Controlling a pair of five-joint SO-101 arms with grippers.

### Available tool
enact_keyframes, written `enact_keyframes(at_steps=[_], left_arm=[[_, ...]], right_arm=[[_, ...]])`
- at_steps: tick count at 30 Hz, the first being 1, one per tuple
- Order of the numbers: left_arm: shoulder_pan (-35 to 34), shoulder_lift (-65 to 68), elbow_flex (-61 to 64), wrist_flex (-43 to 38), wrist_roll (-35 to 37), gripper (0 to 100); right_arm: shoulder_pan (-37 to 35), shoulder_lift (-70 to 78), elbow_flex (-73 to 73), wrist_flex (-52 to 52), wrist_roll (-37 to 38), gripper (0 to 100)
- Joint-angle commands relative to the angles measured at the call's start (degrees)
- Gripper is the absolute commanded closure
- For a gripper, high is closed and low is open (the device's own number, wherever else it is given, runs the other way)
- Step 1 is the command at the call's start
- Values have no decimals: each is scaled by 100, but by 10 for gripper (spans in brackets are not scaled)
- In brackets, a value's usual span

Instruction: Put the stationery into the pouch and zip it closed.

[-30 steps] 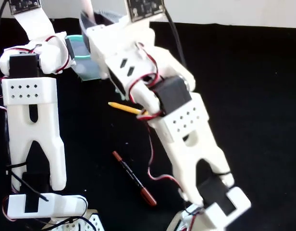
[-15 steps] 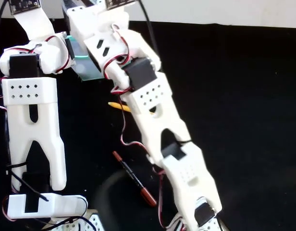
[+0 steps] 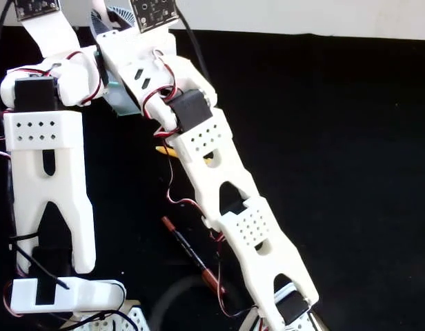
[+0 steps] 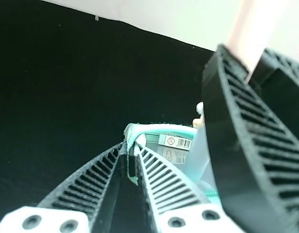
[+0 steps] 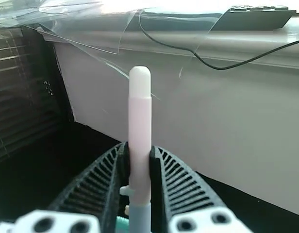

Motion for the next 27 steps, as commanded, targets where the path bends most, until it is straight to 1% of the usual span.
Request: enact_keyframes(at_steps=[1,7,12,14,18,24,27], left_arm=[[31,251,57,62,-62,993],[22,251,57,53,-62,993],[22,251,57,53,-62,993],[22,251,57,53,-62,993],[22,251,57,53,-62,993],[22,251,57,53,-62,993],[22,251,57,53,-62,993]], right_arm=[[57,-127,-585,426,88,991],[57,-189,-585,910,88,990],[22,-725,-585,1692,97,988],[-57,-910,-576,2035,105,959],[-163,-1042,-576,2624,105,848],[-198,-1077,-585,3160,132,844],[-198,-1138,-585,3275,448,844]])
